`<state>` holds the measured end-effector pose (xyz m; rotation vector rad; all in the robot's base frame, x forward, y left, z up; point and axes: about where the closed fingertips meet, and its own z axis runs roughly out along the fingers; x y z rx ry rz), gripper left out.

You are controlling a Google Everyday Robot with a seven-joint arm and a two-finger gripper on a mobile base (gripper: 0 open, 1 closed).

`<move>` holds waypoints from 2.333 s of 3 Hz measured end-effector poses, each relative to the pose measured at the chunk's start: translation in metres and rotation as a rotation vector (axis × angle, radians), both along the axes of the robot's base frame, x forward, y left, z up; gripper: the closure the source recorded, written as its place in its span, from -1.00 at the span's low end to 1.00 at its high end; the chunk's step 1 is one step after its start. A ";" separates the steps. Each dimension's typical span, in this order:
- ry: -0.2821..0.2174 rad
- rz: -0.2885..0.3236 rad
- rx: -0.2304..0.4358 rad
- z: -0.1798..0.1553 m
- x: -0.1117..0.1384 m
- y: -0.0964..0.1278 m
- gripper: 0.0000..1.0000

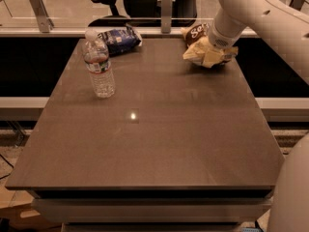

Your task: Move brown chip bag near water bottle

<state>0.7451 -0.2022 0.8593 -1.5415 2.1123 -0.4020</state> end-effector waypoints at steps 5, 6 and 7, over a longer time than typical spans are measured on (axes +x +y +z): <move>-0.099 0.046 -0.008 0.059 -0.016 0.006 1.00; -0.115 0.066 -0.034 0.081 -0.025 0.009 1.00; -0.147 0.081 -0.025 0.106 -0.044 0.010 1.00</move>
Offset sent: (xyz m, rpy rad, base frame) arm 0.0019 0.0009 0.0133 0.0101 -0.0488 -0.0034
